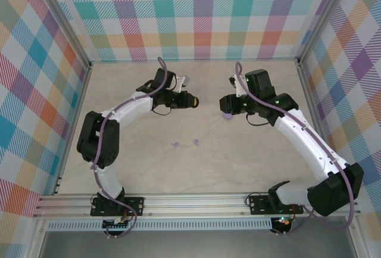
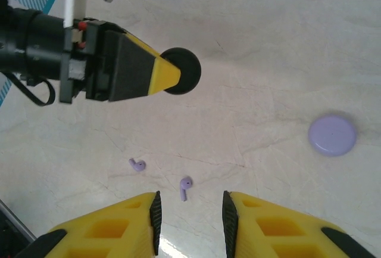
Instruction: Insert the wireless bluetooth earbuds into the charging case
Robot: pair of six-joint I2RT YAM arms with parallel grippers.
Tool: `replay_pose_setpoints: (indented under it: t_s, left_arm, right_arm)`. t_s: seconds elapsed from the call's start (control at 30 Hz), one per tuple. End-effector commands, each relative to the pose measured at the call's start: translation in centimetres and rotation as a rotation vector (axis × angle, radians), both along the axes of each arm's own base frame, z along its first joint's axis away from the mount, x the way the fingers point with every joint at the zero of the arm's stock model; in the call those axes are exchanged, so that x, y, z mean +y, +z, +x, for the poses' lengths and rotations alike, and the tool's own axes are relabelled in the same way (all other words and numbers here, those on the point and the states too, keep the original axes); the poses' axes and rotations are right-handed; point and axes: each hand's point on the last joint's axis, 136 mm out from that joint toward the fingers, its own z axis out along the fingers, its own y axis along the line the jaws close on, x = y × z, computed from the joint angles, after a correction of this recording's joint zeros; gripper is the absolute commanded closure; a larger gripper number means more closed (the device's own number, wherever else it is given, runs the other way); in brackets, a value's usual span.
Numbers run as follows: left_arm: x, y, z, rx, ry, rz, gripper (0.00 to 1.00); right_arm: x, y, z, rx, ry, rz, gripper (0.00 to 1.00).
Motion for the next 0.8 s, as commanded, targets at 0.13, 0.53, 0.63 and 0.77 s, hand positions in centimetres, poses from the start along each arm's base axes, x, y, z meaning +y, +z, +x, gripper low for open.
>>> replay_pose_setpoints:
  t_s: [0.13,0.53,0.63,0.77]
  left_arm:
    - [4.0,-4.9,1.5,0.220,0.102,0.050,0.91]
    - [7.2,-9.0,4.1,0.322,0.135,0.069,0.89]
    - [7.7,-9.7,4.7,0.328,0.142,0.086,0.88]
    - [7.9,-10.6,4.9,0.342,0.140,0.108,0.85]
  right_arm:
    - [-0.4,-1.2,-0.5,0.022,0.011,-0.037,0.64]
    - [-0.4,-2.0,-0.3,0.046,0.006,-0.054,0.63]
    - [-0.4,-2.3,-0.3,0.056,0.006,-0.060,0.63]
    - [-0.5,-2.5,-0.3,0.063,0.001,-0.068,0.62]
